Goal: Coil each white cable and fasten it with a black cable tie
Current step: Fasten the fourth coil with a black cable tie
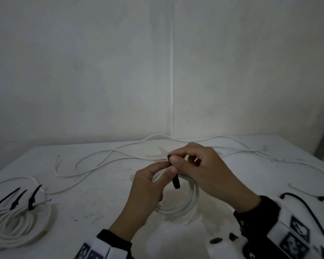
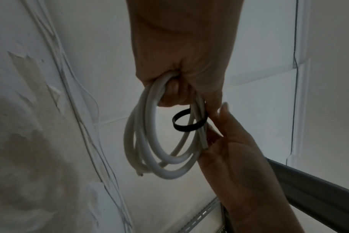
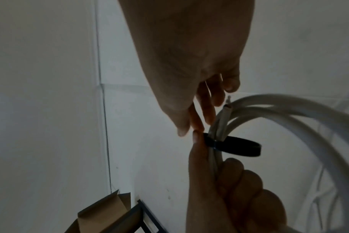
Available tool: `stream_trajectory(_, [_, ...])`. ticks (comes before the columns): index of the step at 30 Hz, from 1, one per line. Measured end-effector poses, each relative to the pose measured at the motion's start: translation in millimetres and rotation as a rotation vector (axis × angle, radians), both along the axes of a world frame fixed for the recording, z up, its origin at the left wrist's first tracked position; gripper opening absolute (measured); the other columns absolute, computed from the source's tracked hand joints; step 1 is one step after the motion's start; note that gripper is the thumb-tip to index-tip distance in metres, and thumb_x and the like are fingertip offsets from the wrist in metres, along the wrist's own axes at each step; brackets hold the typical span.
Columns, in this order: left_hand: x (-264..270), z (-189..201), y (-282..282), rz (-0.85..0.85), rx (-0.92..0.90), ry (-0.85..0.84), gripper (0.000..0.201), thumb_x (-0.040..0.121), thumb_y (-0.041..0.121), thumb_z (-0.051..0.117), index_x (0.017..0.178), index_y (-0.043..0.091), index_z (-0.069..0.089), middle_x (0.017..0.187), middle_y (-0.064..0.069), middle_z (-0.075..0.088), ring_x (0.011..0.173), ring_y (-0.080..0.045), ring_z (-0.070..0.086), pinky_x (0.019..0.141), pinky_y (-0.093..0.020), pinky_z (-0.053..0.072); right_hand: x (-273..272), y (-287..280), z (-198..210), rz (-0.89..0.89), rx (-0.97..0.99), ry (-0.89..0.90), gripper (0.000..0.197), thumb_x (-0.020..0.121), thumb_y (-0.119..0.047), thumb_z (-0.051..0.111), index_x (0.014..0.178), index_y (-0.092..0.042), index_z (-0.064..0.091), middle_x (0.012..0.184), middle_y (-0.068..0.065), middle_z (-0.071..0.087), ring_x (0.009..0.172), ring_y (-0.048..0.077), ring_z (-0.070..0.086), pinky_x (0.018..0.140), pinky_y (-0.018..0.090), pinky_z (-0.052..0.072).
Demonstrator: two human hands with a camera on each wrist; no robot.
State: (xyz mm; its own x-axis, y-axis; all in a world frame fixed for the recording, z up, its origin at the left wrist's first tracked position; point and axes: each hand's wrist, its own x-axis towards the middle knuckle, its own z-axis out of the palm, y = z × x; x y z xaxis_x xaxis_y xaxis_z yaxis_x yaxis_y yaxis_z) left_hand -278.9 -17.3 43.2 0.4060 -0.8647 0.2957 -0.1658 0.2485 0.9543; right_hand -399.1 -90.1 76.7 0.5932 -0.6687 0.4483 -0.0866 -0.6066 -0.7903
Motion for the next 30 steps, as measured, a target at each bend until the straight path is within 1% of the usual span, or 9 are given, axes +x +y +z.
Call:
stream_trajectory(5, [0.2,3.7,5.7,-0.073,0.022,-0.062,0.019,0.086,0.011,0.058,0.076,0.023,0.069,0.039,0.009,0.051,0.035,-0.003,0.032,0.038,-0.016,0.029,-1.0,-3.5,5.8,0.040,0.127,0.068,0.006,0.081,-0.022,0.068,0.075,-0.025,0.069,0.067,-0.013,0.063,0.058,-0.002,0.049,0.056,0.007,0.040])
stream_trajectory(8, [-3.3,3.9,5.9,-0.086,0.034,-0.047,0.018,0.087,0.012,0.057,0.076,0.021,0.069,0.038,0.008,0.049,0.035,-0.003,0.033,0.039,-0.015,0.030,-0.7,-3.6,5.5,0.018,0.079,0.095,0.012,0.083,-0.019,0.065,0.072,-0.022,0.067,0.067,-0.011,0.064,0.060,-0.005,0.054,0.059,0.006,0.041])
stream_trajectory(10, [-5.6,3.2,3.4,-0.077,0.046,-0.016,0.015,0.087,0.013,0.057,0.079,0.020,0.068,0.037,0.008,0.047,0.034,-0.002,0.033,0.039,-0.015,0.030,-0.4,-4.9,6.9,-0.035,0.054,0.069,0.016,0.085,-0.016,0.063,0.070,-0.022,0.063,0.066,-0.009,0.064,0.062,-0.004,0.056,0.060,0.007,0.042])
stream_trajectory(15, [-9.1,-0.6,1.4,-0.064,0.065,-0.007,0.010,0.085,0.016,0.059,0.085,0.018,0.068,0.039,0.010,0.052,0.034,0.000,0.041,0.039,-0.015,0.032,-0.2,-12.4,12.2,-0.156,0.168,-0.145,0.018,0.089,-0.014,0.057,0.071,-0.016,0.058,0.055,-0.002,0.062,0.047,0.000,0.054,0.054,0.012,0.046])
stream_trajectory(19, [-9.7,-2.6,1.8,-0.038,0.065,0.006,0.011,0.086,0.017,0.058,0.082,0.019,0.068,0.038,0.010,0.051,0.033,-0.001,0.039,0.039,-0.015,0.031,5.1,-9.6,7.0,-0.095,0.212,-0.153,0.014,0.088,-0.019,0.058,0.074,-0.018,0.060,0.057,-0.004,0.059,0.047,-0.001,0.051,0.053,0.010,0.043])
stream_trajectory(23, [-9.9,-0.1,2.6,-0.005,0.019,0.062,0.022,0.077,0.038,0.053,0.062,0.030,0.067,0.035,0.007,0.039,0.033,-0.003,0.029,0.038,-0.017,0.029,6.0,-4.0,-1.3,0.014,0.151,-0.060,0.016,0.084,-0.015,0.064,0.069,-0.019,0.062,0.056,-0.014,0.059,0.055,-0.004,0.052,0.058,0.008,0.043])
stream_trajectory(25, [-10.3,0.2,1.4,0.015,0.009,0.047,0.022,0.082,0.033,0.052,0.068,0.028,0.068,0.035,0.007,0.043,0.033,-0.003,0.030,0.038,-0.016,0.029,6.1,-3.8,-2.1,0.014,0.098,-0.085,0.020,0.085,-0.012,0.061,0.067,-0.019,0.057,0.057,-0.012,0.057,0.055,-0.001,0.050,0.057,0.009,0.041])
stream_trajectory(27, [-9.8,-1.0,-1.0,0.033,0.009,0.031,0.017,0.085,0.028,0.054,0.078,0.019,0.067,0.037,0.009,0.050,0.032,-0.003,0.032,0.038,-0.016,0.030,7.3,-2.2,-2.9,-0.004,0.025,-0.072,0.023,0.087,-0.012,0.059,0.066,-0.020,0.052,0.060,-0.004,0.054,0.055,0.003,0.046,0.055,0.011,0.038])
stream_trajectory(30, [-9.9,-3.4,-2.5,0.014,0.011,-0.025,0.020,0.086,0.025,0.055,0.077,0.011,0.067,0.037,0.010,0.051,0.031,-0.003,0.034,0.038,-0.015,0.030,6.3,-0.2,-4.2,-0.042,-0.098,-0.030,0.028,0.089,-0.013,0.056,0.066,-0.025,0.046,0.059,-0.004,0.054,0.056,0.007,0.048,0.055,0.014,0.038])
